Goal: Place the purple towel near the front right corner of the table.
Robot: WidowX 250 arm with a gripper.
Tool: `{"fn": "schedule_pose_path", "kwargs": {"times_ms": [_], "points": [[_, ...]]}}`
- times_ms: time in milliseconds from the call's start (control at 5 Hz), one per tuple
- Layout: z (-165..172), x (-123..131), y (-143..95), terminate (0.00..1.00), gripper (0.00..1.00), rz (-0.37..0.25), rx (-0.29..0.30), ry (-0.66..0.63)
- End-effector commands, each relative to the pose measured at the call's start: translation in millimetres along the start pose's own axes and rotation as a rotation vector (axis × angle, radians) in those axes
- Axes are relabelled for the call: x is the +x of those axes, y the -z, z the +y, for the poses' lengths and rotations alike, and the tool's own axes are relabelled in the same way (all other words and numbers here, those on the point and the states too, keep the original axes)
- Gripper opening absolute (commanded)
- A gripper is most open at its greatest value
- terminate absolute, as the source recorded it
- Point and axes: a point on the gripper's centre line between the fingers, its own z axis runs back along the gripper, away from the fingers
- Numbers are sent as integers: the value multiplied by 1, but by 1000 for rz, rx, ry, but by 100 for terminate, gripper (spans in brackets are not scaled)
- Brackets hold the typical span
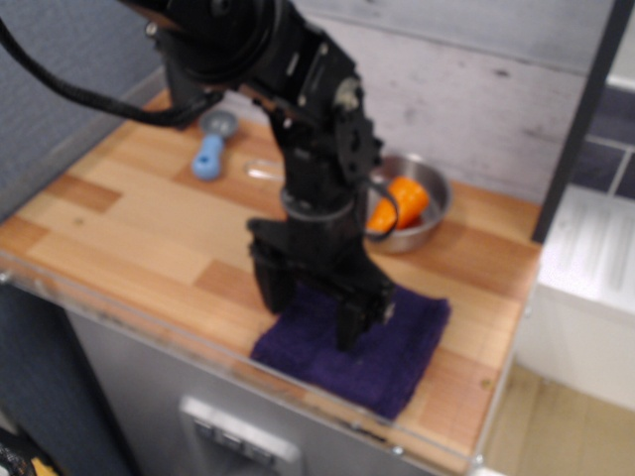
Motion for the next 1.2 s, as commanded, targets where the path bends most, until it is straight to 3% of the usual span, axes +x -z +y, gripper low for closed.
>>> {"fn": "schedule_pose_path", "kwargs": {"times_ms": [0,400,600,800,1000], "points": [[-4,23,-88,0,100,-187,7,69],[55,-2,-106,0,100,-131,-20,-22],[73,-5,-110,0,100,-112,-74,-61],[73,-5,-110,0,100,-112,-74,-61],[73,-5,-110,100,100,-112,-74,-61]]}}
